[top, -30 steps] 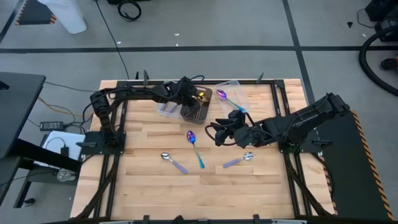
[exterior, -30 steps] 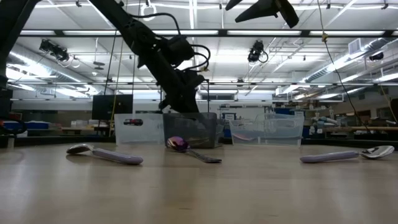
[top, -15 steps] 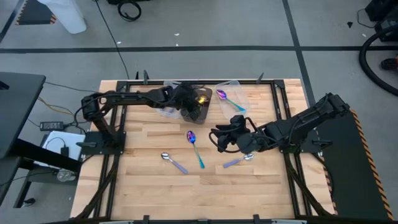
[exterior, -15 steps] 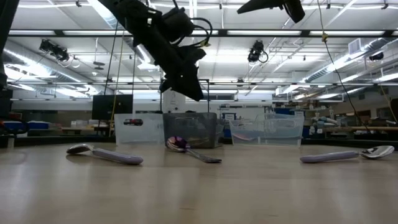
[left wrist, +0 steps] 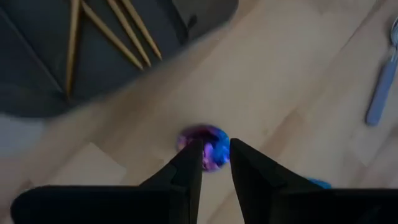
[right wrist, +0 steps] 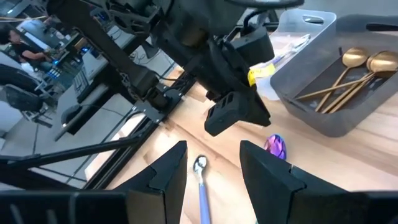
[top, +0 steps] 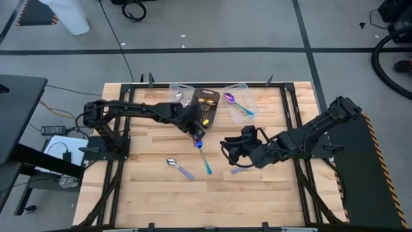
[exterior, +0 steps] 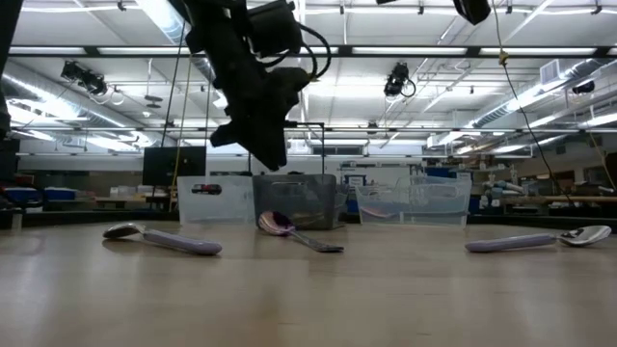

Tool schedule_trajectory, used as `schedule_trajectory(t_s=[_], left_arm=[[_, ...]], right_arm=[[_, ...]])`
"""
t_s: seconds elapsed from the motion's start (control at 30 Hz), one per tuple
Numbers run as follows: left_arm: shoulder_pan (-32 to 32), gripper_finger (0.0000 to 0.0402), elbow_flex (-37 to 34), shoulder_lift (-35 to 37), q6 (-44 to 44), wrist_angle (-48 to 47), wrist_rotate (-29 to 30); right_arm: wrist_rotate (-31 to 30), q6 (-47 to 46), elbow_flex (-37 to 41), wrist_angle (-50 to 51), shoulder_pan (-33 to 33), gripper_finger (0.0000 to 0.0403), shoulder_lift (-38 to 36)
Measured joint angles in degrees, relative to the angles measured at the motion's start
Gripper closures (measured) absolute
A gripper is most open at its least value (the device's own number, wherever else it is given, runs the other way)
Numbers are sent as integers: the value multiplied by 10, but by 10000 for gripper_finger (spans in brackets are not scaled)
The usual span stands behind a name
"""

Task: Sort silverware by color (type)
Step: Put the blue spoon into the right transparent bin

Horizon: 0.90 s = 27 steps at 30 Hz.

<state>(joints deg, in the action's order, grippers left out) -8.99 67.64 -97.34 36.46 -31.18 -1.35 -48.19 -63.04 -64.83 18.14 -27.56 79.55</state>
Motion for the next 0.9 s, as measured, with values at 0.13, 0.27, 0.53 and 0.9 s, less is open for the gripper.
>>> schedule_trajectory(t_s=[0.13, 0.27, 0.53, 0.9], left_arm=[[23, 312, 0, 0, 57, -3, 13], [48, 310, 0, 0, 120, -3, 40], [94, 264, 0, -9, 217, 1, 106], [147, 253, 0, 30, 157, -40, 72]], right_arm=[[0, 1, 0, 0, -9, 245, 0], [0, 2, 0, 0, -18, 245, 0], [-1, 2, 0, 0, -38, 245, 0], [37, -14, 0, 21, -37, 245, 0]])
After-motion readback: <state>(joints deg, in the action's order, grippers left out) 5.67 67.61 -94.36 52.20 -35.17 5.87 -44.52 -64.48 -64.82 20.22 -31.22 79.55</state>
